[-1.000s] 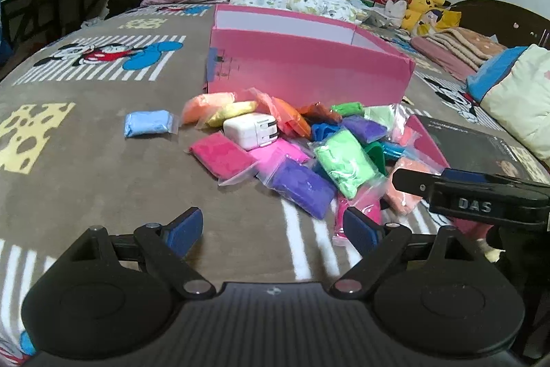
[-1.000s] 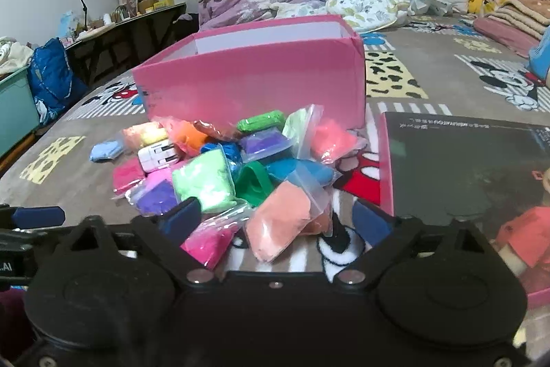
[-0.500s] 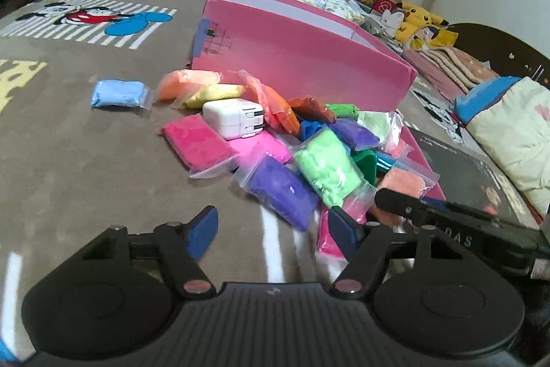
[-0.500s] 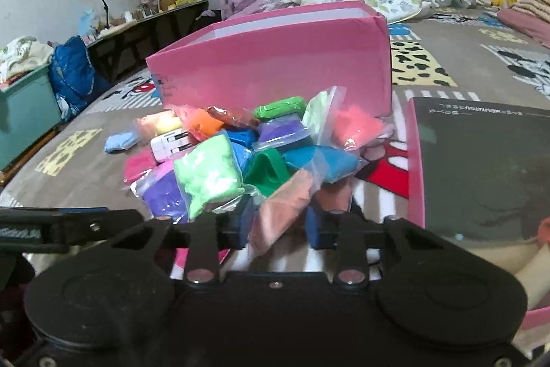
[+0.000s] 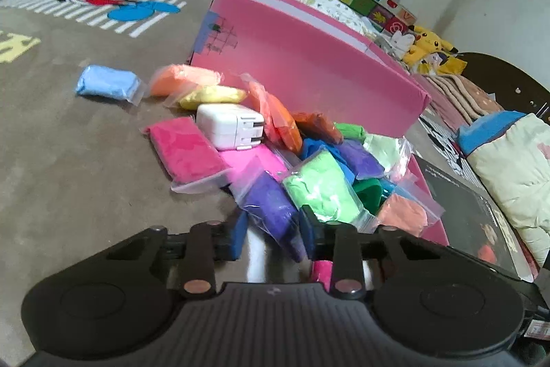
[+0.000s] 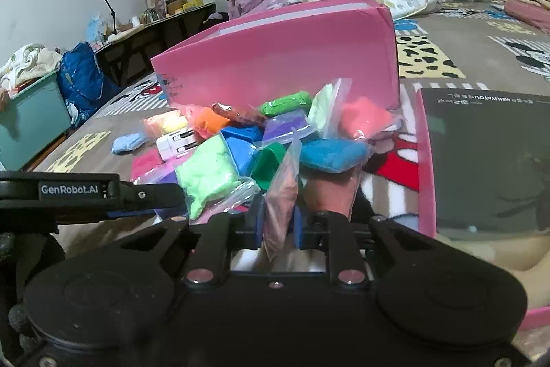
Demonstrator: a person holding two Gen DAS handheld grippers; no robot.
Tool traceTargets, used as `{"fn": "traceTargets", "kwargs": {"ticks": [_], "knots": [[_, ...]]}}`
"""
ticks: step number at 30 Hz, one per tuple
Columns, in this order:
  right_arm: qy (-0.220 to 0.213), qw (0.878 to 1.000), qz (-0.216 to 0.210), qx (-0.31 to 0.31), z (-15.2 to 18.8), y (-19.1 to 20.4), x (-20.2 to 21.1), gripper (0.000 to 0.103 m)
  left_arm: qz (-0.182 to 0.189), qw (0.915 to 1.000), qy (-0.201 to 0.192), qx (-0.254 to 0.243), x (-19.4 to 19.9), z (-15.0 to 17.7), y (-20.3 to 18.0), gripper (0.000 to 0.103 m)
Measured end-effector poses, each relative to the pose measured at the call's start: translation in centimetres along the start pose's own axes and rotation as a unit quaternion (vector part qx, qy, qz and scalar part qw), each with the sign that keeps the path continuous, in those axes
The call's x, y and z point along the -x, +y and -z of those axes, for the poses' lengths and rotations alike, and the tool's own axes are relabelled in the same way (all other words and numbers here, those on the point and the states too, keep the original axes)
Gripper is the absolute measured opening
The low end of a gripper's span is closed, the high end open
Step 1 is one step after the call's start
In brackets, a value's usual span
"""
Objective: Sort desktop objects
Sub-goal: 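Carry the purple bag into the pink box and open left tool while right holds peach bag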
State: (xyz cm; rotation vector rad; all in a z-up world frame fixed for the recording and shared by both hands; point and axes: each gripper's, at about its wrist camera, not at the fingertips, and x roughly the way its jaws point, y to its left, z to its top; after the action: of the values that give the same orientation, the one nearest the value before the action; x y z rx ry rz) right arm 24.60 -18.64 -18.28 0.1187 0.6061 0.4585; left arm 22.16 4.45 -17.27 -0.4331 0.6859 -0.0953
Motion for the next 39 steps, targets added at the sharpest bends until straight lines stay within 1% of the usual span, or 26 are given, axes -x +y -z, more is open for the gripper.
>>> {"fn": "traceTargets", "kwargs": {"ticks": [2,5,14,21,23,28,31,35,39], "knots": [[-0.001,1.000,0.002,-0.002,0.0,0.0,-0.2,0.016,0.001,1.0000,-0.005,0.000,0.3,0.0,-0.1,0.021],[0.000,1.000,-0.001,-0.001,0.1,0.0,-0.4,0.016,-0.002,0.9999,-0.014,-0.009,0.8,0.0,-0.3,0.017],[-0.007,1.000,-0.012,-0.020,-0.2,-0.8,0.2,0.014,-0.025,0.9985,-0.038,-0.032,4.1,-0.6,-1.0,0.016],[-0.030,0.998,-0.016,-0.053,-0.4,-2.2,1.6,0.014,-0.035,0.9959,-0.055,-0.063,6.4,-2.1,-2.1,0.016],[-0.032,0.998,-0.020,-0.057,-0.3,-2.3,1.6,0.014,-0.036,0.9951,-0.060,-0.070,6.7,-2.9,-2.5,0.016],[-0.036,0.997,-0.047,-0.050,-0.3,-1.5,1.4,0.014,-0.040,0.9923,-0.074,-0.090,6.9,-5.4,-3.7,0.016],[-0.038,0.996,-0.063,-0.057,-0.4,-1.6,1.3,0.014,-0.042,0.9903,-0.083,-0.103,6.6,-7.3,-4.5,0.016],[-0.047,0.994,-0.077,-0.067,-0.6,-1.9,1.4,0.014,-0.039,0.9891,-0.088,-0.111,5.4,-10.2,-5.5,0.016],[-0.051,0.993,-0.081,-0.074,-0.7,-2.1,1.4,0.014,-0.036,0.9887,-0.085,-0.117,3.5,-13.1,-6.5,0.016]]}}
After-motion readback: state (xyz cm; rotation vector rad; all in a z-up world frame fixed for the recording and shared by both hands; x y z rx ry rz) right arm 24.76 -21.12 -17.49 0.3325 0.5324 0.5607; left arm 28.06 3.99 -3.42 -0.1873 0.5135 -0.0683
